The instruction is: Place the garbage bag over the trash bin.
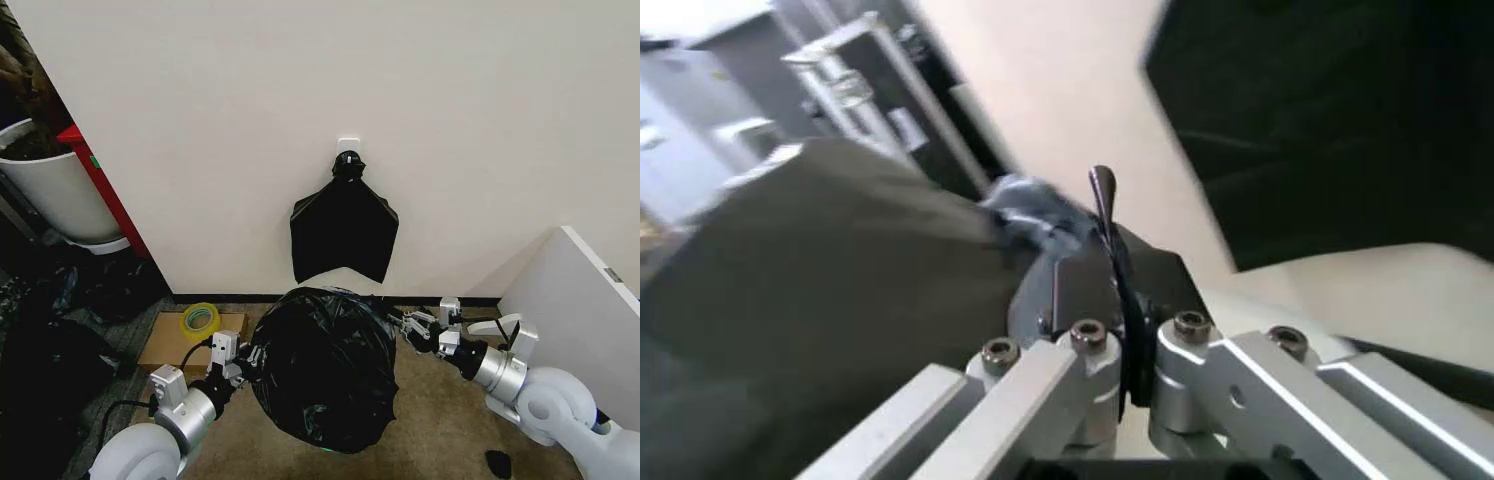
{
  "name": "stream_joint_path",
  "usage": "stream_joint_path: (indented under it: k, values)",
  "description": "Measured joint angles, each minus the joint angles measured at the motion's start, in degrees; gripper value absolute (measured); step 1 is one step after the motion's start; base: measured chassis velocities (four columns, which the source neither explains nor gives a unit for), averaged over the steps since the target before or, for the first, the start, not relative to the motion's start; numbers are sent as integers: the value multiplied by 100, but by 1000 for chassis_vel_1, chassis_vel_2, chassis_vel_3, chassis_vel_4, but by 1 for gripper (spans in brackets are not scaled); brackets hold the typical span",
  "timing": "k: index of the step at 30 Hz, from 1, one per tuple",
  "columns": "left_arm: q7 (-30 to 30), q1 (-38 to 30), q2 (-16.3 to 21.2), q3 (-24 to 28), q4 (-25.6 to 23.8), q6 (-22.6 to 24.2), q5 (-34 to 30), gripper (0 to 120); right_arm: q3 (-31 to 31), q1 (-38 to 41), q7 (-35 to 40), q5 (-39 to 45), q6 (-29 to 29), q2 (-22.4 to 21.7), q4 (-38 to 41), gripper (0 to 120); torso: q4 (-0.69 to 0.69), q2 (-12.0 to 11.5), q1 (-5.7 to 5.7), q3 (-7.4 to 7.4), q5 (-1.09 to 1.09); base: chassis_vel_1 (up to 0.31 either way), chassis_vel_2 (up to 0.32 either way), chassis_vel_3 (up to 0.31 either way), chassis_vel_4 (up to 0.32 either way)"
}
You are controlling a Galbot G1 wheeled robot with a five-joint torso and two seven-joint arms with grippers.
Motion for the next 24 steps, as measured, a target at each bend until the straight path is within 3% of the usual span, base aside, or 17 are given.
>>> stream_joint_path:
  k: [6,16,24]
  values:
    - [0,-150,50,94,-63,9,0,0,-1,62,487,-228,-168,6,-177,0,-2,0,0,0,1,0,0,0,0]
    - [-245,-220,-30,90,-70,67,-296,0,-15,-86,436,-722,-179,25,-195,0,-2,0,0,0,-1,0,0,0,0]
    - [-1016,-376,-156,73,-78,559,-952,0,206,-91,749,-792,-212,151,-14,26,-1,0,0,0,0,0,0,0,0]
